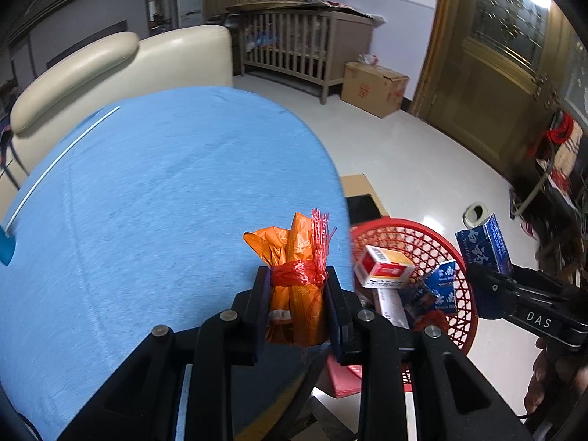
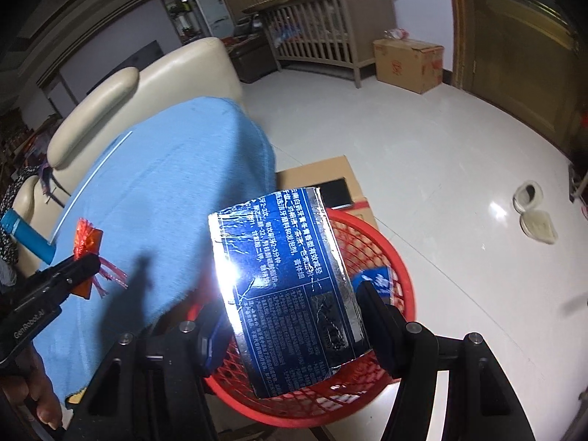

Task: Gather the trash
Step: 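Carry the foil packet and orange wrapper over the red wastebasket, then open both tools to drop the foil packet and orange wrapper into the wastebasket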

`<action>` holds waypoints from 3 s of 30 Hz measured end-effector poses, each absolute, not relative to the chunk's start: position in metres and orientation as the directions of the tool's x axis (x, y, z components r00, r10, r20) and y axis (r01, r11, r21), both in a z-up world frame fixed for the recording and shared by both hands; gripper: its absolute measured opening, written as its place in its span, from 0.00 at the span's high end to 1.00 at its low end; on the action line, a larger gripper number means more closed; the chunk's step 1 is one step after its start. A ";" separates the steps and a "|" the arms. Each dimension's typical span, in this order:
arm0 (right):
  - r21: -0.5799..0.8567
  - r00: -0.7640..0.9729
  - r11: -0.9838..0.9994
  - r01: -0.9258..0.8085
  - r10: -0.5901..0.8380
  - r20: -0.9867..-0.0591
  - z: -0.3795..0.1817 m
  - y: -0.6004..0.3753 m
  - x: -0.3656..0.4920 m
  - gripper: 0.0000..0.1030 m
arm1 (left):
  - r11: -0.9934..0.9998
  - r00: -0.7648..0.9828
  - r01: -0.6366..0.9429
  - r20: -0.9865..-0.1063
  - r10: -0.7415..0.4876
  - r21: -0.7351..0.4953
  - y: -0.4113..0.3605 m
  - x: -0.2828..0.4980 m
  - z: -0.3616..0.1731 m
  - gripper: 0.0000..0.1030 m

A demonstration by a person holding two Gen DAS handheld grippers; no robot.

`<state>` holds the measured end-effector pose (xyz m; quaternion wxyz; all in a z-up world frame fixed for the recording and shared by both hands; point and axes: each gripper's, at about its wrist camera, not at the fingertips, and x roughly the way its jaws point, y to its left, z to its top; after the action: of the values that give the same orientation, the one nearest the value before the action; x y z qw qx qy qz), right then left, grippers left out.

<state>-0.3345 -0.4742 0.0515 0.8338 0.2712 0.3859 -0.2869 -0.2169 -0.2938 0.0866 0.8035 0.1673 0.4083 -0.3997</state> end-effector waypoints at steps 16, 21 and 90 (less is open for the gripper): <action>0.268 0.541 0.637 0.723 -0.280 -0.793 0.042 -0.500 -0.367 0.35 | 0.541 0.307 0.841 -0.813 -0.494 -0.012 -0.339 -0.249 0.077 0.72; 0.279 0.540 0.629 0.725 -0.268 -0.798 0.037 -0.505 -0.369 0.35 | 0.535 0.302 0.845 -0.818 -0.490 -0.009 -0.346 -0.252 0.075 0.72; 0.491 0.624 0.431 0.757 -0.251 -0.740 0.016 -0.561 -0.401 0.16 | 0.412 0.112 0.905 -0.881 -0.459 -0.100 -0.398 -0.267 0.032 0.69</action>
<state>-0.4009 -0.5611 0.0163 0.7928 0.4281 0.2953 -0.3178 -0.2671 -0.3983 0.0322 0.7046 0.2436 0.4580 -0.4842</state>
